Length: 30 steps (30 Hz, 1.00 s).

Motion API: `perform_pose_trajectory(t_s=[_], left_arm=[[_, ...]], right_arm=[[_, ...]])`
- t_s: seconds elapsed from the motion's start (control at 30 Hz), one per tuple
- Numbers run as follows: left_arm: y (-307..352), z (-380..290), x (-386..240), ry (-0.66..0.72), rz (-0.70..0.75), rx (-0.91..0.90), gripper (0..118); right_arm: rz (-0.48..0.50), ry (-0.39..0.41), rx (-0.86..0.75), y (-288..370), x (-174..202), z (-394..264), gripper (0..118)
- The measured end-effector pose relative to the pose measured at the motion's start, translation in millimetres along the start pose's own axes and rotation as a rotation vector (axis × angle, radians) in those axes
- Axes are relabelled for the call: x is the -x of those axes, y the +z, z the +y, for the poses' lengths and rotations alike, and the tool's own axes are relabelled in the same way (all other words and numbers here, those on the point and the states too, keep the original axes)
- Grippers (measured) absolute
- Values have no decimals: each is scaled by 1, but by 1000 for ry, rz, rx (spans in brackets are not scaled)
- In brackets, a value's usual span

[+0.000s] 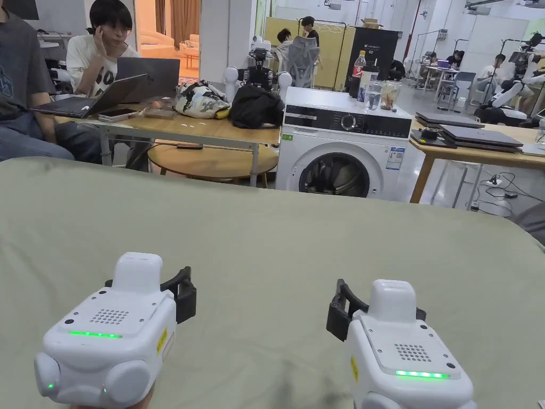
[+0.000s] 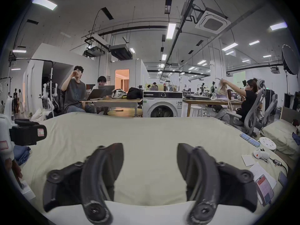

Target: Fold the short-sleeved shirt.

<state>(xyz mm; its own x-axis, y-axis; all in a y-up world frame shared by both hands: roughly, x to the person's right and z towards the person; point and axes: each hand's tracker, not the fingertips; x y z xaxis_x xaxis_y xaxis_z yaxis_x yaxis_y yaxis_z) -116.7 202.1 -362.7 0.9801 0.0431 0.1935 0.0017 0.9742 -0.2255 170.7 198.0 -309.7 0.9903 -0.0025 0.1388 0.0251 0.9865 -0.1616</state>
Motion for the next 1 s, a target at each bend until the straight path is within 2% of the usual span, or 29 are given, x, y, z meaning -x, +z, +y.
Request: perform_pose_trajectory(t_s=[0.1, 0.23, 0.4, 0.6, 0.73, 1.0], left_arm=[[-1, -1, 2, 21, 14, -8, 80], [-2, -2, 6, 46, 19, -2, 84], [-3, -5, 4, 21, -13, -6, 84], [-5, -4, 6, 50, -78, -42, 84], [-5, -4, 4, 22, -59, -58, 84], [-8, -6, 4, -16, -56, -7, 84]], right_arm=[[-43, 8, 2, -1, 0, -1, 83], [-45, -10, -11, -2, -6, -2, 83], [-16, -53, 5, -3, -15, 0, 83], [12, -46, -4, -5, -14, 1, 84], [28, -106, -9, -8, -16, 1, 84], [-12, -141, 14, -12, -14, 5, 84]])
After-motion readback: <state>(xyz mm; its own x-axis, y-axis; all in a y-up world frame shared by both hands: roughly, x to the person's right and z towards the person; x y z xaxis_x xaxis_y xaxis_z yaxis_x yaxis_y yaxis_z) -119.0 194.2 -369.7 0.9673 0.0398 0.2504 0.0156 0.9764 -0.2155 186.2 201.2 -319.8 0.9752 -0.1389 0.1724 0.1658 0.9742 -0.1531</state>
